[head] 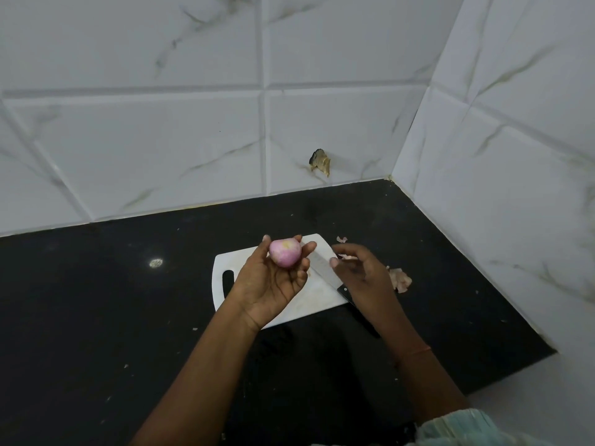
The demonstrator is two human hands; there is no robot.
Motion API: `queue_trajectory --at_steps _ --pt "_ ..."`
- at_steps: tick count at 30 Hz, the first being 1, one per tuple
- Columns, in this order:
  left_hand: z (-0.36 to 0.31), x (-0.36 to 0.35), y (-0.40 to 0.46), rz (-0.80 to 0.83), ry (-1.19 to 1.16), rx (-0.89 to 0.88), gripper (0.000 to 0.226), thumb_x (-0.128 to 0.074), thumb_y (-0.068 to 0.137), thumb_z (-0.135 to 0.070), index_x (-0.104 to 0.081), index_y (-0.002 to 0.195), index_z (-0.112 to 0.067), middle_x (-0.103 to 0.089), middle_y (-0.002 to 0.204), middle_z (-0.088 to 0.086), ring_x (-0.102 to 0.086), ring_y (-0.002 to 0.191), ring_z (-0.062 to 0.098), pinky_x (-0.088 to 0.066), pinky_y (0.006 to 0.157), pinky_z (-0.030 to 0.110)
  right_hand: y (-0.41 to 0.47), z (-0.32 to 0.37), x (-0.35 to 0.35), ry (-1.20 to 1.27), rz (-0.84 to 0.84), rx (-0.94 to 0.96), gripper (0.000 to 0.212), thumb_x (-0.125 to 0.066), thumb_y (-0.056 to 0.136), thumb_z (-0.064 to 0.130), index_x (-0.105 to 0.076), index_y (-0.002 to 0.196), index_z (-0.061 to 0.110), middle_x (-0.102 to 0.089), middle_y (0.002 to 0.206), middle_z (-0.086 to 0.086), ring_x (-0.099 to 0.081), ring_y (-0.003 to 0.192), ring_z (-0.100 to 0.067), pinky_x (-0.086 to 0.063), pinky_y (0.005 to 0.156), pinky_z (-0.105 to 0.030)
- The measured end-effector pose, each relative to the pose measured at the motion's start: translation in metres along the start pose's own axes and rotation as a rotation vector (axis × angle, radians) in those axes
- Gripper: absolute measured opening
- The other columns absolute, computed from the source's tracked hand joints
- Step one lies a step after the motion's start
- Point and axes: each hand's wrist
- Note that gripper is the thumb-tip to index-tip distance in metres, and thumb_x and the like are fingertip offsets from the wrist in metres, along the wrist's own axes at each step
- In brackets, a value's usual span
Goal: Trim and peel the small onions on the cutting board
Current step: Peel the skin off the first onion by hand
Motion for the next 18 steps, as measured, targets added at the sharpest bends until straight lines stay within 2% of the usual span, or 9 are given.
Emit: queue_trajectory --at_steps 3,5,7,9,10,13,14,16,18 --pt "0.002 0.003 0.003 -0.058 0.146 0.004 0.069 -0.02 0.099 -0.064 -0.066 0.118 -0.016 -0.073 0.113 0.006 -0.065 0.086 0.017 -0.05 0.077 0.03 -0.003 0.022 -0.011 0.045 0.156 0.181 0.04 -0.072 0.085 0.029 -0.059 0.123 0.028 -0.062 0.121 0.013 -0.06 0.114 -0.01 -0.054 0.087 -0.026" --pt "0.003 0.003 0.002 -0.08 0.23 0.006 0.075 -0.015 0.097 -0.068 -0.066 0.121 -0.019 -0.073 0.117 0.005 -0.065 0.097 0.018 -0.043 0.094 0.035 -0.003 0.03 -0.018 0.014 0.195 0.283 0.052 -0.075 0.082 0.031 -0.055 0.13 0.025 -0.06 0.124 0.012 -0.059 0.116 -0.014 -0.052 0.092 -0.027" --pt "0.004 0.002 0.002 -0.066 0.319 0.021 0.082 -0.013 0.094 -0.072 -0.063 0.127 -0.017 -0.07 0.123 0.006 -0.063 0.111 0.021 -0.038 0.106 0.04 -0.002 0.033 -0.024 0.0 0.193 0.333 0.051 -0.075 0.082 0.026 -0.056 0.129 0.021 -0.058 0.127 0.012 -0.06 0.113 -0.014 -0.051 0.091 -0.025" --pt "0.004 0.0 -0.002 -0.022 0.437 0.04 0.087 -0.011 0.091 -0.075 -0.06 0.132 -0.017 -0.067 0.129 0.008 -0.058 0.122 0.024 -0.04 0.105 0.04 -0.001 0.035 -0.028 0.039 0.186 0.304 0.04 -0.073 0.085 0.022 -0.061 0.123 0.021 -0.062 0.122 0.011 -0.062 0.108 -0.013 -0.053 0.086 -0.026" --pt "0.003 -0.002 -0.004 -0.005 0.509 0.052 0.087 -0.01 0.09 -0.076 -0.06 0.132 -0.017 -0.067 0.129 0.007 -0.058 0.122 0.024 -0.041 0.101 0.039 -0.001 0.037 -0.028 0.064 0.158 0.26 0.035 -0.071 0.086 0.027 -0.064 0.119 0.023 -0.064 0.117 0.011 -0.063 0.106 -0.012 -0.054 0.084 -0.028" --pt "-0.002 -0.002 -0.011 -0.024 0.733 0.022 0.084 -0.012 0.093 -0.072 -0.066 0.122 -0.016 -0.073 0.117 0.006 -0.065 0.102 0.019 -0.042 0.089 0.036 0.001 0.042 -0.024 0.257 0.034 0.057 0.028 -0.063 0.089 0.042 -0.07 0.104 0.02 -0.072 0.102 0.002 -0.069 0.095 -0.014 -0.056 0.077 -0.028" --pt "-0.003 -0.003 -0.013 -0.051 0.798 -0.02 0.076 -0.019 0.096 -0.068 -0.069 0.115 -0.015 -0.075 0.111 0.006 -0.065 0.096 0.018 -0.042 0.086 0.035 0.003 0.044 -0.022 0.351 0.004 -0.046 0.031 -0.058 0.09 0.044 -0.071 0.1 0.018 -0.074 0.099 -0.003 -0.07 0.091 -0.017 -0.056 0.075 -0.028" --pt "-0.004 -0.005 -0.017 -0.13 0.893 -0.173 0.045 -0.044 0.098 -0.052 -0.071 0.103 -0.017 -0.077 0.099 0.004 -0.066 0.091 0.019 -0.045 0.084 0.033 0.006 0.047 -0.019 0.469 -0.037 -0.227 0.037 -0.054 0.088 0.05 -0.071 0.097 0.018 -0.074 0.097 -0.008 -0.072 0.088 -0.021 -0.058 0.071 -0.028" --pt "-0.004 -0.003 -0.017 -0.15 0.958 -0.345 0.018 -0.065 0.092 -0.033 -0.067 0.109 -0.025 -0.075 0.102 -0.002 -0.067 0.093 0.019 -0.049 0.083 0.031 0.007 0.046 -0.017 0.507 -0.041 -0.294 0.05 -0.055 0.08 0.06 -0.071 0.102 0.018 -0.075 0.099 -0.01 -0.072 0.09 -0.023 -0.057 0.069 -0.029"
Point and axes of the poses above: each hand's wrist, its own y-axis towards the middle knuckle, its own x-axis out of the back of the hand, z = x × y
